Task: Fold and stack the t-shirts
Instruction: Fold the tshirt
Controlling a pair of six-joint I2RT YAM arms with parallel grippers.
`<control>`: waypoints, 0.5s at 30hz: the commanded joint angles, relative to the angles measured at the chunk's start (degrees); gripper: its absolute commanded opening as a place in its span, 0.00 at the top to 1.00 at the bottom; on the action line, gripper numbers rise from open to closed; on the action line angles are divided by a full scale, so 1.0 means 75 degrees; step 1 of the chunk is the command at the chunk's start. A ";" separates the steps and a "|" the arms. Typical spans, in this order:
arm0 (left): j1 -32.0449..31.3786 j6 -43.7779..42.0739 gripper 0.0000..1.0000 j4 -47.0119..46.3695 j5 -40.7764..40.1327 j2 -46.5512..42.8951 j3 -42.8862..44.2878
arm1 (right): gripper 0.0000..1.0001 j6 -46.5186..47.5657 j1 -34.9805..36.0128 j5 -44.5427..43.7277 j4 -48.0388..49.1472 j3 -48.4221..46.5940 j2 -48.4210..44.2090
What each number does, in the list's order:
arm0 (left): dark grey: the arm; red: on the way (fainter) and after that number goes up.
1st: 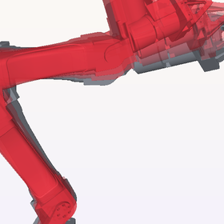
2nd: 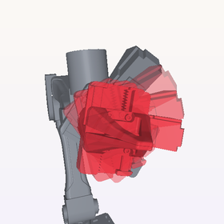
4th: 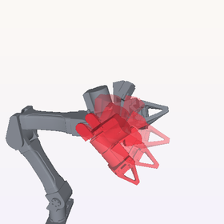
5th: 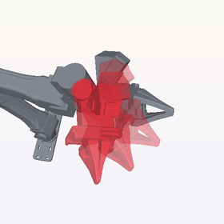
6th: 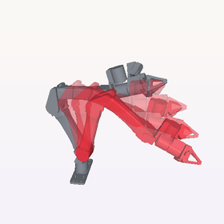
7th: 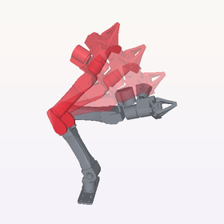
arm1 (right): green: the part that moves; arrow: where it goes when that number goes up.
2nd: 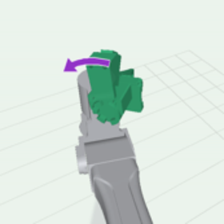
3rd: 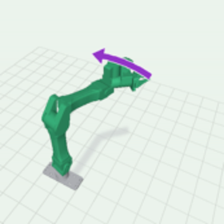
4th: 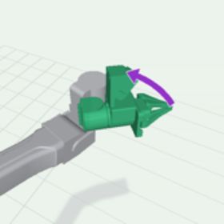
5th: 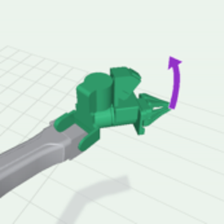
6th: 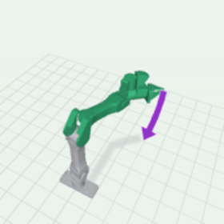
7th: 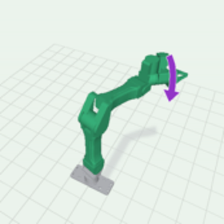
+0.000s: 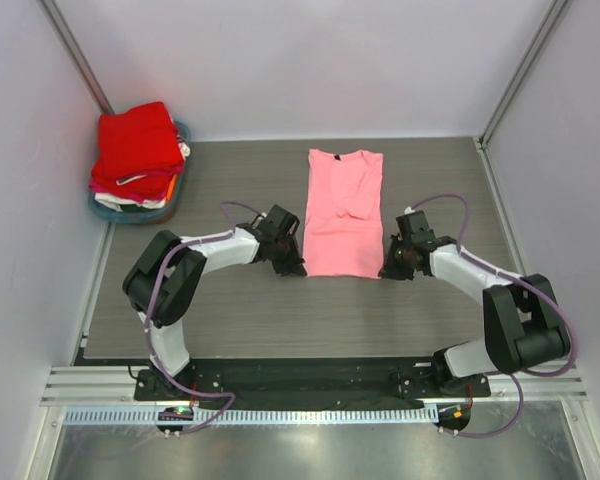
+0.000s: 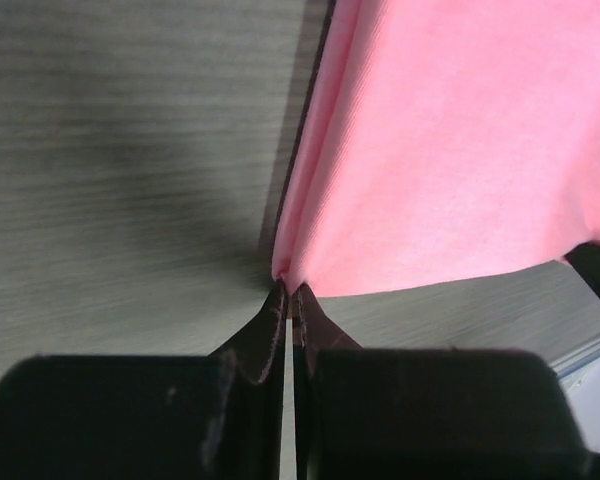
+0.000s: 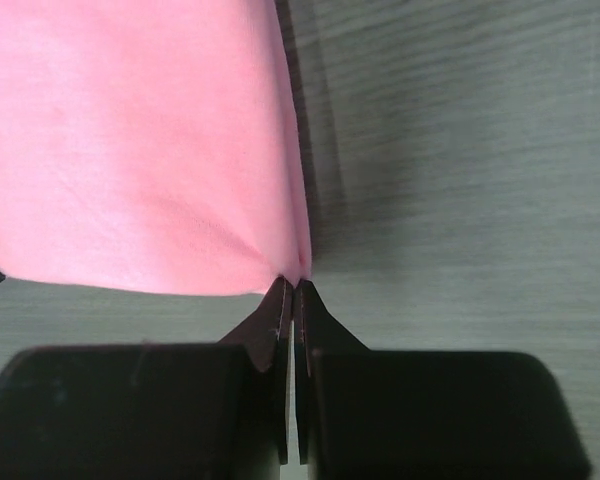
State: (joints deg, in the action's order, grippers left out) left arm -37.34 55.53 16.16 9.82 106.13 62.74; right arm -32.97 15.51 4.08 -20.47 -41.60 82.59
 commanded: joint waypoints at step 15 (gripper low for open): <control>-0.0856 0.0436 1.00 0.0352 0.0038 -0.2442 -0.1509 | 0.99 -0.0549 0.0042 0.0945 -0.1804 0.0978 -0.3206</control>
State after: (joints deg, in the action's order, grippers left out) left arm -42.68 57.36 17.37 10.28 92.12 52.34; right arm -35.40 15.59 9.13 -30.33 -32.91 62.04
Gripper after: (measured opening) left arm 0.008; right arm 0.038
